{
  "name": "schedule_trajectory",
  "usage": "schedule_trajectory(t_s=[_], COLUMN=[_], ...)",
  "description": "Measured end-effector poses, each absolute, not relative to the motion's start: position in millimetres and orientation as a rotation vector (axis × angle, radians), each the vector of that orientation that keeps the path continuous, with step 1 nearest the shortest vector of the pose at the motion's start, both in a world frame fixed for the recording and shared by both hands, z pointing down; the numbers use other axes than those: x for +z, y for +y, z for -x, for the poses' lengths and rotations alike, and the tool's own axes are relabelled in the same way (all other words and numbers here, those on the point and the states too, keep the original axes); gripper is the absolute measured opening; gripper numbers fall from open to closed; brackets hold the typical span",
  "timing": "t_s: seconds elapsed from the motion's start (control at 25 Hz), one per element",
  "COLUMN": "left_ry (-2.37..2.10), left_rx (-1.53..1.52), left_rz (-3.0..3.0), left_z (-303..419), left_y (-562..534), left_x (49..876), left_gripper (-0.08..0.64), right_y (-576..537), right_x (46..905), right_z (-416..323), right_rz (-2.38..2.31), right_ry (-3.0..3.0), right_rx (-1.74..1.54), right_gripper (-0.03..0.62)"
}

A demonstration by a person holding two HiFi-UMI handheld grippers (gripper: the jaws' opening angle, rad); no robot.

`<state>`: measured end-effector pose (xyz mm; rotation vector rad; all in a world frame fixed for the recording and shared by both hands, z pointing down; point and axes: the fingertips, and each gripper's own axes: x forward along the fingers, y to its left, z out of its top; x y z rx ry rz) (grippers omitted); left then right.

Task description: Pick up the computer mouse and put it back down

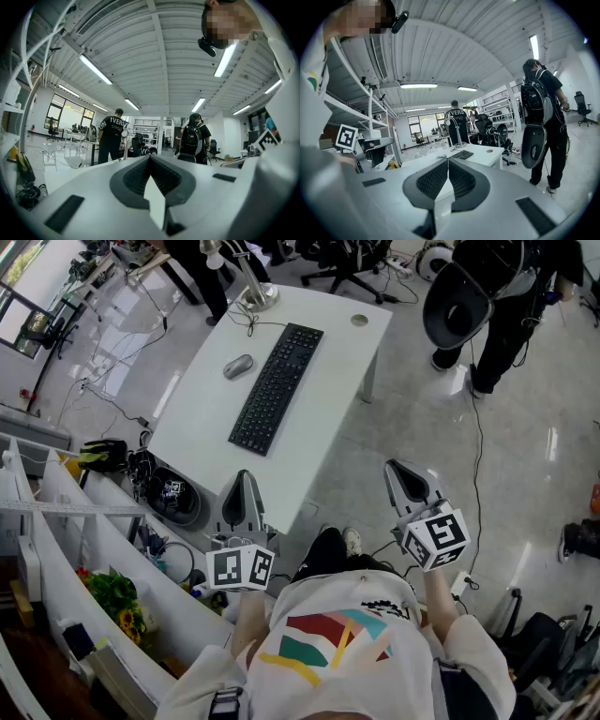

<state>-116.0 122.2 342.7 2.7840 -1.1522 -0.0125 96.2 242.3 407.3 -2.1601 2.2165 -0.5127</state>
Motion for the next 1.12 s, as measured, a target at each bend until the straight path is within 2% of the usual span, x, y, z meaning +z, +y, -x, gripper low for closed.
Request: schedule_trajectory(t_s=[0.36, 0.72, 1.12], left_ry=[-1.132, -1.112, -1.217], left_rx=[0.011, -0.036, 0.008], left_rz=[-2.779, -2.75, -2.636], left_z=[67.7, 16.3, 22.8], left_y=[58.4, -42.6, -101.0], left_x=[366.0, 368.7, 396.0], left_gripper=[0.043, 0.043, 0.044], right_y=[184.7, 51.2, -35.9], right_x=[422.7, 420.4, 420.7], right_z=[-133.8, -154.4, -141.9], right_rz=[2.108, 2.074, 1.961], right_ry=[2.208, 2.363, 2.514], right_rx=[-0.585, -0.626, -0.644], right_gripper=[0.014, 0.014, 0.014])
